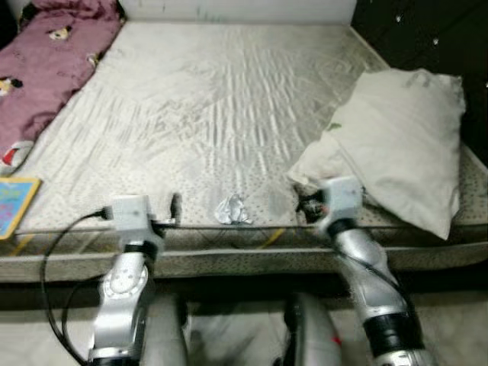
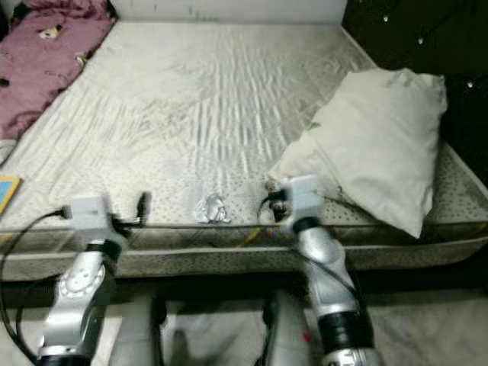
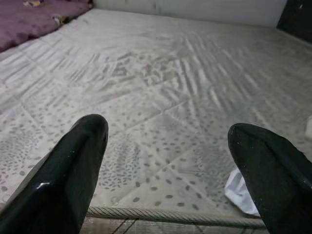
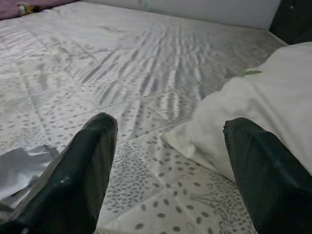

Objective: Clean up the room

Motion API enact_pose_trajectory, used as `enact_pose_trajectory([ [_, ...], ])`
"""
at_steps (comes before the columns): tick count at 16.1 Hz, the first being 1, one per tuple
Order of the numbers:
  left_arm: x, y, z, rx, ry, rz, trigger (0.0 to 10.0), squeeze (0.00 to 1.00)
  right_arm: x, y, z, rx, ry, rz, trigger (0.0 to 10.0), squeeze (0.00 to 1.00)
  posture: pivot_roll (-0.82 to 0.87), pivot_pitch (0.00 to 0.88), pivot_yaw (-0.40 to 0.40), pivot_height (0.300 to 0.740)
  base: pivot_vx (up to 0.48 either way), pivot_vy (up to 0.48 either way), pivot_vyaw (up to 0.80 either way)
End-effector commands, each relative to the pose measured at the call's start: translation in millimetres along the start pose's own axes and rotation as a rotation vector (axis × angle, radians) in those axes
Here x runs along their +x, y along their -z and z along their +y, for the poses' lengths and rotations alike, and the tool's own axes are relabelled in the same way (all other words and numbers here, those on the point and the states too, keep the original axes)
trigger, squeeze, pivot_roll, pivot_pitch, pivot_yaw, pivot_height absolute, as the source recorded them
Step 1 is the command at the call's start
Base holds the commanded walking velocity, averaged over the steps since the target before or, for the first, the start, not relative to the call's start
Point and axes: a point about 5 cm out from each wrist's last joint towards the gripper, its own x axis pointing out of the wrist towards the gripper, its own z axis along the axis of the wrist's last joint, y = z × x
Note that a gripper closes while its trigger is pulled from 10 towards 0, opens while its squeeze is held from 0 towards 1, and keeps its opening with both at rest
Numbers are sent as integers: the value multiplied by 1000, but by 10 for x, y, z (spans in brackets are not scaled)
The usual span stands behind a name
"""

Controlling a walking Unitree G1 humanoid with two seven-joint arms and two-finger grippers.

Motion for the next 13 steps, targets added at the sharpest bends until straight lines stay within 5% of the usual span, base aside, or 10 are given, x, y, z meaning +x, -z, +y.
enact_pose_trajectory([
  [1, -24, 21, 124, 16, -38, 15, 10000, 0, 39, -26, 129, 6, -41, -12, 10000, 0, 117, 0, -23, 531, 0, 0, 0],
  [7, -22, 39, 119, 21, -34, 24, 10000, 0, 45, -1, 144, -17, -55, -4, 10000, 0, 119, 0, -24, 531, 0, 0, 630],
  [13, -20, 43, 112, 18, -34, 27, 10000, 0, 47, 31, 150, -18, -64, 9, 10000, 0, 118, 0, -25, 531, 0, 0, 0],
])
